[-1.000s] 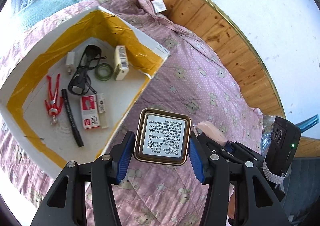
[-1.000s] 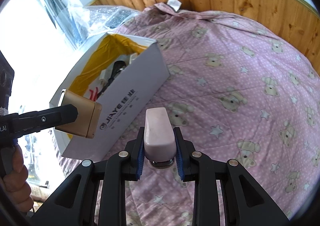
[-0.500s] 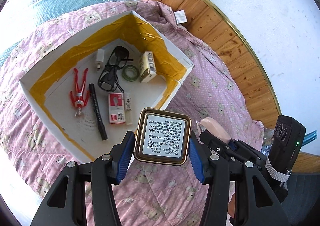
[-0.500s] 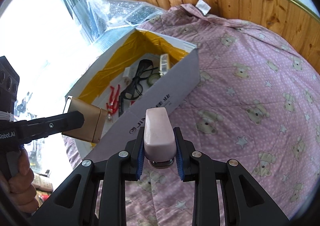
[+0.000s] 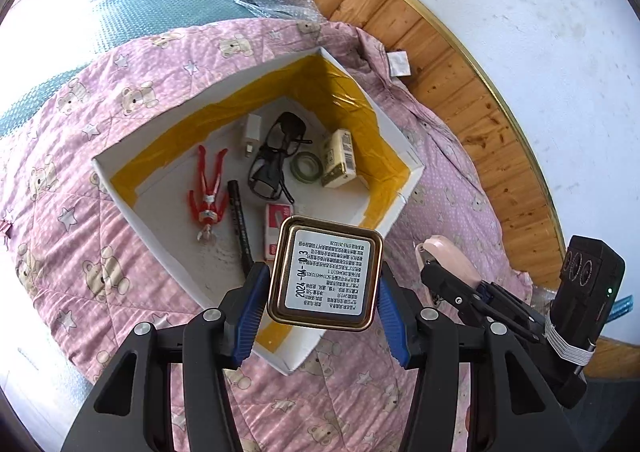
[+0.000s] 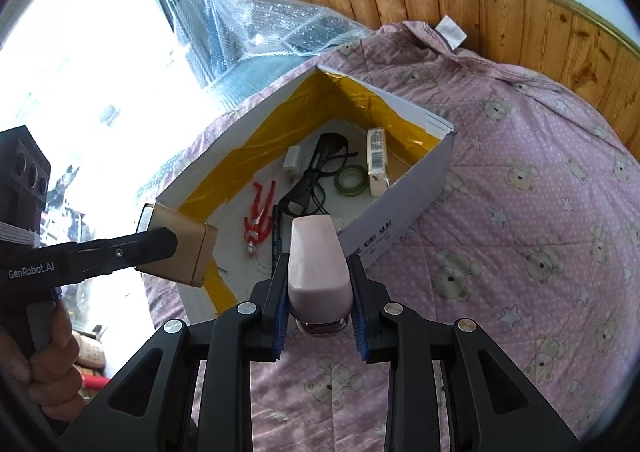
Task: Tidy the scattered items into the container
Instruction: 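Carry the brown tin and pink stapler over the cardboard box with both tools, then open both tools to drop the tin and stapler into the box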
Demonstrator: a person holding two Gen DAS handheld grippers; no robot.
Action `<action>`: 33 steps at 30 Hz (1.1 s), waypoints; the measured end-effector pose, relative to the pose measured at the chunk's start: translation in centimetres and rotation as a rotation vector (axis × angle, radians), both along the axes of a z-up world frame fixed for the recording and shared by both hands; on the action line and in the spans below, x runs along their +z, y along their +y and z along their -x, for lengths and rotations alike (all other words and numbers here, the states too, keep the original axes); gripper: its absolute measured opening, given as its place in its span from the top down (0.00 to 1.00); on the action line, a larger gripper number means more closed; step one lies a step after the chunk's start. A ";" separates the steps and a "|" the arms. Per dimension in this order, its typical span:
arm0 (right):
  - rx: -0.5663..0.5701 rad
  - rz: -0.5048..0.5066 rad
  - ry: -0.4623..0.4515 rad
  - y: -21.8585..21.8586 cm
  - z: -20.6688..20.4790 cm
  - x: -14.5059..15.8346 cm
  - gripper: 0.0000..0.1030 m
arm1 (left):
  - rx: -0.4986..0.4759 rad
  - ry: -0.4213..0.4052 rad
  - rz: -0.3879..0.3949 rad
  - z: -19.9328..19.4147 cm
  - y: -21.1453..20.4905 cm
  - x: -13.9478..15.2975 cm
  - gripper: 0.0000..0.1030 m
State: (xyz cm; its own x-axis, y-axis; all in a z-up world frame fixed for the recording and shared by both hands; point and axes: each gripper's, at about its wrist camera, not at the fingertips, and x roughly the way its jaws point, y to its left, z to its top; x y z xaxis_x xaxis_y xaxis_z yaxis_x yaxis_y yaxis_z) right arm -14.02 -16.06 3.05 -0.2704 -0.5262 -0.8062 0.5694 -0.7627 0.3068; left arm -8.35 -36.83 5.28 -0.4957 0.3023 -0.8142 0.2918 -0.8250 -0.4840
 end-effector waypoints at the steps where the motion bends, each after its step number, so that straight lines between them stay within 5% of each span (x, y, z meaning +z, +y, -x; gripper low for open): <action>1: 0.005 0.001 0.002 -0.3 0.1 0.1 0.73 | 0.007 0.001 0.002 0.0 -0.3 0.0 0.48; 17: 0.073 0.000 0.042 -5.1 3.1 1.3 0.73 | 0.064 -0.009 0.020 0.7 -3.1 -0.4 0.48; 33: 0.063 -0.066 0.030 -7.1 7.9 -1.2 0.73 | 0.088 -0.087 0.026 2.0 -4.5 -3.0 0.48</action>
